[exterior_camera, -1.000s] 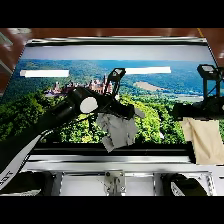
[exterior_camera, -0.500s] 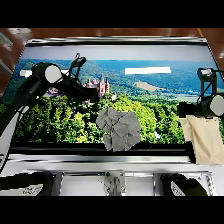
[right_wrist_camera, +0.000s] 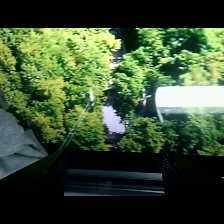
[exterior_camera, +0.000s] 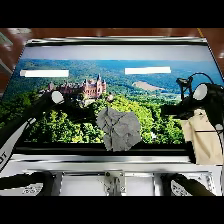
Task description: Fold the shirts.
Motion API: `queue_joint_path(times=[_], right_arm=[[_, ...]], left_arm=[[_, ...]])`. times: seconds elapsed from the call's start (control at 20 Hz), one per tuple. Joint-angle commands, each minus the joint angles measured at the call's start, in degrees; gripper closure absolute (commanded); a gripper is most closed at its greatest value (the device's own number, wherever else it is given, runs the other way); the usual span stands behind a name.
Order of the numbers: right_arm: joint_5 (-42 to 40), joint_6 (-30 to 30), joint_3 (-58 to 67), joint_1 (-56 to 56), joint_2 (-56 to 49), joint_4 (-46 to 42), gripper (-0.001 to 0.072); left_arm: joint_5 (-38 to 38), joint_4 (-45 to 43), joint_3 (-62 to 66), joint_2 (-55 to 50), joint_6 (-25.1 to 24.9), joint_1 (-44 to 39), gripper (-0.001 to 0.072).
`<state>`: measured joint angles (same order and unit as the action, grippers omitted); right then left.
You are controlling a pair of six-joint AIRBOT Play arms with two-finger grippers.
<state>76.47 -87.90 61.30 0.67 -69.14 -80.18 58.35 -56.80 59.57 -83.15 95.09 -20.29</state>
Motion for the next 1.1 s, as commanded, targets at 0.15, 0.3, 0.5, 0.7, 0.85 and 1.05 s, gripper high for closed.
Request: queue_joint_path(times=[0.15, 0.3, 0.5, 0.7, 0.85, 1.05], right_arm=[[1.4, 3.3, 0.0, 0.2, -5.4, 7.9, 0.0025], [1.9, 4.4, 0.0, 0.2, -5.4, 12.4, 0.0025], [-0.9, 10.4, -5.0, 0.2, -5.4, 27.2, 0.0025], [-8.2, 13.9, -13.0, 0.2, -6.0, 35.3, 0.0025], [-10.4, 17.3, -16.7, 0.2, -9.4, 43.7, 0.0027], [-10.6, 20.3, -17.0, 0.2, -12.7, 48.5, 0.0634]], left_arm=[[-12.4, 10.2, -3.4, -7.0, -2.9, -4.6, 0.0002], [-15.5, 11.5, -3.5, -8.7, -2.9, -5.4, 0.0405], [-16.3, 11.4, -3.2, -8.2, -4.9, -5.0, 0.0667], [-16.3, 11.4, -3.2, -6.3, -5.6, -5.0, 0.0667], [-16.3, 11.4, -3.1, -5.3, -5.9, -5.0, 0.0667], [-16.6, 11.3, -3.0, -4.4, -5.9, -4.8, 0.0668]])
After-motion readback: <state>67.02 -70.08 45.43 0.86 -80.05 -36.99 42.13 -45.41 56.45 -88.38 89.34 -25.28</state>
